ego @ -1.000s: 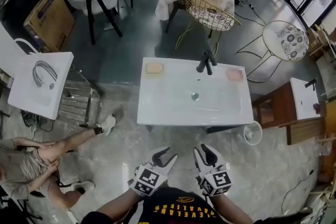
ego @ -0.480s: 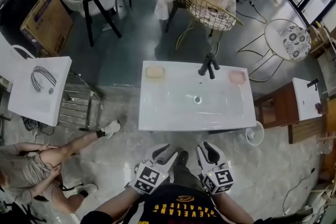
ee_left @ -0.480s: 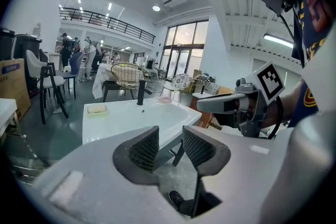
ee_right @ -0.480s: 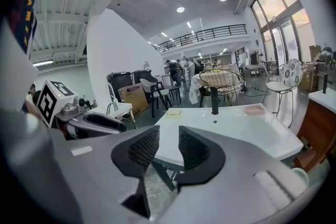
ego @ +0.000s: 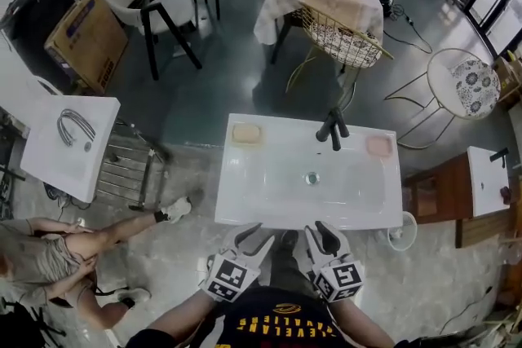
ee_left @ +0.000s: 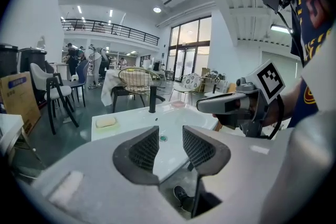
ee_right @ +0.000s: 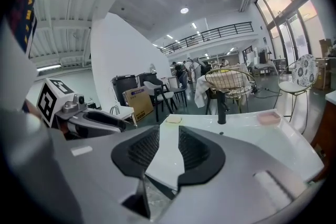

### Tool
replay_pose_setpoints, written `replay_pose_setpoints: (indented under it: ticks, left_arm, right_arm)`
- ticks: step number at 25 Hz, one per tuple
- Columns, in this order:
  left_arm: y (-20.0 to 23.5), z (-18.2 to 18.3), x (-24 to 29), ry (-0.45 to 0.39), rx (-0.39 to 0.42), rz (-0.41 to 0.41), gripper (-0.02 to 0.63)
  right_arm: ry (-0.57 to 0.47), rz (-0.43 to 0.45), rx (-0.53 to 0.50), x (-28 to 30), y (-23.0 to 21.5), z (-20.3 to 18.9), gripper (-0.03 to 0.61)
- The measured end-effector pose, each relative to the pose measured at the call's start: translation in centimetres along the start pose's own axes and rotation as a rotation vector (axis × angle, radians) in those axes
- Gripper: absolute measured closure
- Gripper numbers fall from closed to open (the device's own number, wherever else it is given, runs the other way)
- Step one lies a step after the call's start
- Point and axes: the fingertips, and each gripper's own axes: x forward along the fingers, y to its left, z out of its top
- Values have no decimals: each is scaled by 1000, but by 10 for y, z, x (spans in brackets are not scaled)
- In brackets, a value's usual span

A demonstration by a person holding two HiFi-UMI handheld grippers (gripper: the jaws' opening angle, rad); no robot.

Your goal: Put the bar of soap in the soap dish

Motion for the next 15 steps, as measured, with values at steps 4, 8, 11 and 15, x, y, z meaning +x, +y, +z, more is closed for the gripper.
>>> replay_pose_setpoints:
  ticks: [4,8,11,15]
  left_arm:
    - [18,15,28,10,-5,46,469]
    - [40,28,54,25,-2,106,469]
    - [66,34,75,50,7,162,469]
    - [99,31,100,119,41,229,468]
  right_arm:
    - [4,44,-9,23,-29,15,466]
    - [19,90,-22,43,-57,26,468]
    - [31,129,-29,58,-76,34,468]
    - [41,177,-36,74,-100,41,469]
